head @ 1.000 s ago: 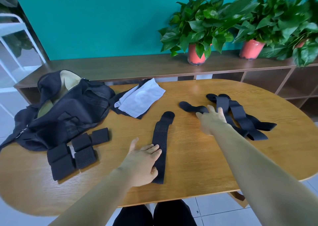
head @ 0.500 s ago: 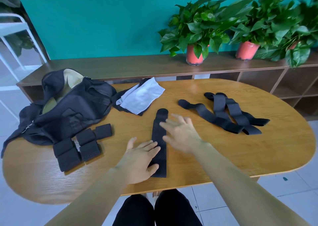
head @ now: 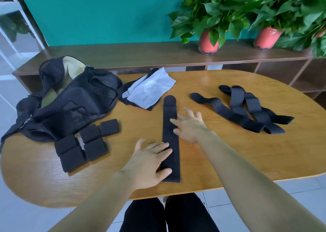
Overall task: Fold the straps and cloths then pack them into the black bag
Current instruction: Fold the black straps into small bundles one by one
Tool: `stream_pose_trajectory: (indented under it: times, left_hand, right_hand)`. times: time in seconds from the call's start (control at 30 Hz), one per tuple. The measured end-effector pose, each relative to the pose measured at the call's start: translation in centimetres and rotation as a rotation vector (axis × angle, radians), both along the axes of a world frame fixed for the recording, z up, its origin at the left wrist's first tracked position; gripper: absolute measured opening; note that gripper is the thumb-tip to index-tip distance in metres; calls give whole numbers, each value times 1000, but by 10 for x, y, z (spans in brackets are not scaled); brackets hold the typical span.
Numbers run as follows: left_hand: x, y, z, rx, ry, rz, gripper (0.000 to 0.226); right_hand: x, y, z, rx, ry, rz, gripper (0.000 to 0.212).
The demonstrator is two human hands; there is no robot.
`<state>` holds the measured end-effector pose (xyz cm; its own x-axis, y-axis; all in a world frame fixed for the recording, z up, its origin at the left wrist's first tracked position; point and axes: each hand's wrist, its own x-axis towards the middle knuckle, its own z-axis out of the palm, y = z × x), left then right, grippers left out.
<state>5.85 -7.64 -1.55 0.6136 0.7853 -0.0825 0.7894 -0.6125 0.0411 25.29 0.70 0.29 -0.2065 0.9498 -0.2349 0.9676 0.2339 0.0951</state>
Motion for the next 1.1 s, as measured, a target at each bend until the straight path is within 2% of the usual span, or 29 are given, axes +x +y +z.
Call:
stream_pose_trajectory:
  times: [0.13,0.2,0.37,0.47,0.63,0.8,0.9,0.97,1.1]
  left_hand:
    - [-1,1,-1,-11,-25,0,75]
    - [-2,-1,-1,-31,-67,13,77]
    - [-9,-6,-2,-18,-390,104,66]
    - [-14,-12,0,-39,-433,137,58]
    - [-12,-29,8,-99,-403,115,67]
    - [-8,-40,-3,-76,-358,126,68]
    - [-3,-42,-6,-27,-417,163,52]
    - [2,-44,-5,-4,-447,220,41]
    - [13,-48,-8,34,-519,421,11]
  right_hand:
    - [0,11,-3,13,-49,-59,50]
    - [1,10,-1,20,-15,-93,48]
    - [12,-23,11,245,321,-103,44]
    - [16,-59,16,342,567,-59,42]
    - [12,-127,22,237,788,-33,55]
    - [4,-150,-3,88,774,-75,65]
    - [3,-150,-19,135,716,-79,61]
    - [3,-149,-24,231,723,-87,49]
    - [-6,-145,-28,371,822,-265,23]
